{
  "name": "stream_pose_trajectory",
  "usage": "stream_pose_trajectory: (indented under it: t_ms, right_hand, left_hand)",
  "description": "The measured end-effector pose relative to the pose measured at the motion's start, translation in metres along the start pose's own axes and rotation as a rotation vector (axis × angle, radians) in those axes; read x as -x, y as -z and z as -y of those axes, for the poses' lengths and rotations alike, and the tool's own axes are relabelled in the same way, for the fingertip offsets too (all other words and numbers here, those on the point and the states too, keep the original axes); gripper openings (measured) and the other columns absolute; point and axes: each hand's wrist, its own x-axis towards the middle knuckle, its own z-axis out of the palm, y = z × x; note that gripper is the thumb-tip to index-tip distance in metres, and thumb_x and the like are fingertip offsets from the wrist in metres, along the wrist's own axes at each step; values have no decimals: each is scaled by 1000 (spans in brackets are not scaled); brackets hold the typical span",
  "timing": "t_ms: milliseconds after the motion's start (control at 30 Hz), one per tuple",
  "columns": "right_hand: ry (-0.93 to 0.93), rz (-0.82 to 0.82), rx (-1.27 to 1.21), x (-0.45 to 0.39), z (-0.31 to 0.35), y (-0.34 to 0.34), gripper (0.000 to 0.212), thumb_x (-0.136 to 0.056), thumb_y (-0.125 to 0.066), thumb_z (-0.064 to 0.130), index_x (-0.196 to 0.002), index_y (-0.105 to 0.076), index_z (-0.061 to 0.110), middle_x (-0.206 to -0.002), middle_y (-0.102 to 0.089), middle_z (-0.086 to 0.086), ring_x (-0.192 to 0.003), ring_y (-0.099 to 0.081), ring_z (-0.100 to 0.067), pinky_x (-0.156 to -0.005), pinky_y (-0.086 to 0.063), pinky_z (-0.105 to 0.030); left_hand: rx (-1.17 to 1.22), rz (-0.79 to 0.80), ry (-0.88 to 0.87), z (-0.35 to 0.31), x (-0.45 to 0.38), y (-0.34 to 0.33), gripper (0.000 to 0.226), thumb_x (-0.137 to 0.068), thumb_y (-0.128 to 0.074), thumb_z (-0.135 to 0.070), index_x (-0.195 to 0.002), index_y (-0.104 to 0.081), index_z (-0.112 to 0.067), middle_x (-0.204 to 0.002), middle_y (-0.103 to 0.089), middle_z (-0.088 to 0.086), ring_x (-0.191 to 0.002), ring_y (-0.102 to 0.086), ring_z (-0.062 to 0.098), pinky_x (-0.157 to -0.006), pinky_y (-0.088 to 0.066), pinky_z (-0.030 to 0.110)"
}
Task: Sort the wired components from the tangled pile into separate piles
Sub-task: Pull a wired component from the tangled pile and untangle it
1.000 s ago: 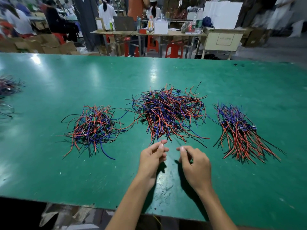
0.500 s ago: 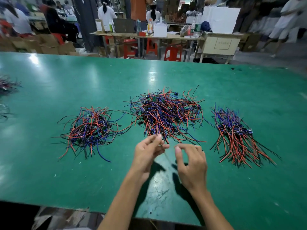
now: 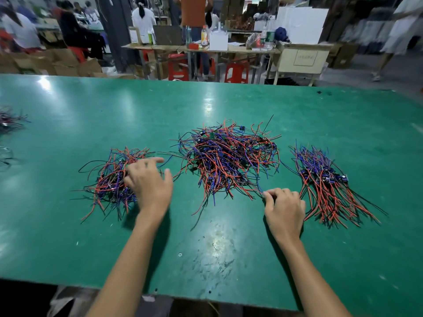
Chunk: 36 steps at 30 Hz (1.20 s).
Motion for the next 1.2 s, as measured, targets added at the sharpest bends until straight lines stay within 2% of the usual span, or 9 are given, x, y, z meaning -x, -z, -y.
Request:
stream_pose_trajectory:
  t_ms: [133,267,367,500,600,800,900,1033,1200]
  right_hand:
    - [19,-99,-168,13,3,7,9,-98,-65,20,-95,-71,15,-91,-69,-2,-86,-58,-28,-78,-39,-38]
    - [1,-127,-504,30,4,13,6,-96,-68,13,-96,-73,16,-92,-70,4,-86,-66,-20,-79,-45,-27]
    - [-58,-66,-705,42,3,17,13,-93,-73,16,-92,-76,28,-89,-74,13,-85,-70,-7,-81,-54,-28]
    - [45,48,-790,52,8,22,19,-92,-74,12,-95,-78,30,-97,-76,18,-90,-73,-6,-83,-56,-24]
    - [61,74,-755,53,9,26,17,-92,-74,15,-93,-75,32,-87,-76,18,-78,-73,-4,-74,-58,-27]
    - [157,140,-528,60,16,29,9,-95,-63,37,-89,-61,30,-63,-68,12,-55,-62,-7,-58,-52,-37]
    - [54,70,-469,59,17,30,14,-93,-63,36,-83,-58,29,-58,-64,14,-56,-62,-14,-58,-49,-36]
    - [-201,-10,-460,53,11,27,13,-91,-67,27,-81,-60,24,-63,-62,12,-67,-63,-27,-63,-45,-35]
    - [-287,163,-364,46,8,21,15,-91,-64,30,-76,-62,25,-73,-63,7,-82,-57,-27,-79,-44,-37]
  left_hand:
    - [481,305,-129,-46,59,-14,13,-96,-63,-15,-99,-73,-22,-91,-71,-7,-74,-63,11,-71,-49,18]
    - [809,745,206,-77,108,-41,19,-100,-58,-19,-95,-75,-11,-82,-75,4,-54,-65,17,-41,-44,17]
    - [1031,981,434,-91,126,-52,29,-106,-50,-24,-96,-70,-6,-81,-75,9,-56,-65,17,-48,-52,23]
    - [1198,912,405,-95,130,-54,25,-105,-49,-13,-101,-72,-6,-81,-76,2,-72,-71,12,-66,-57,21]
    - [1195,828,401,-90,126,-51,17,-100,-58,-7,-101,-75,-5,-90,-79,6,-81,-73,17,-71,-59,23]
    - [1002,762,286,-76,120,-42,14,-96,-66,-8,-86,-74,-11,-79,-76,12,-67,-71,15,-64,-60,26]
    - [965,782,337,-70,121,-39,10,-97,-64,-5,-104,-68,-10,-78,-76,11,-56,-67,18,-57,-60,31]
    - [899,812,369,-61,126,-37,16,-88,-74,-4,-104,-70,-2,-67,-70,2,-47,-64,20,-45,-51,25]
    - [938,874,444,-55,132,-36,21,-83,-78,1,-103,-70,1,-68,-71,9,-47,-60,19,-47,-52,26]
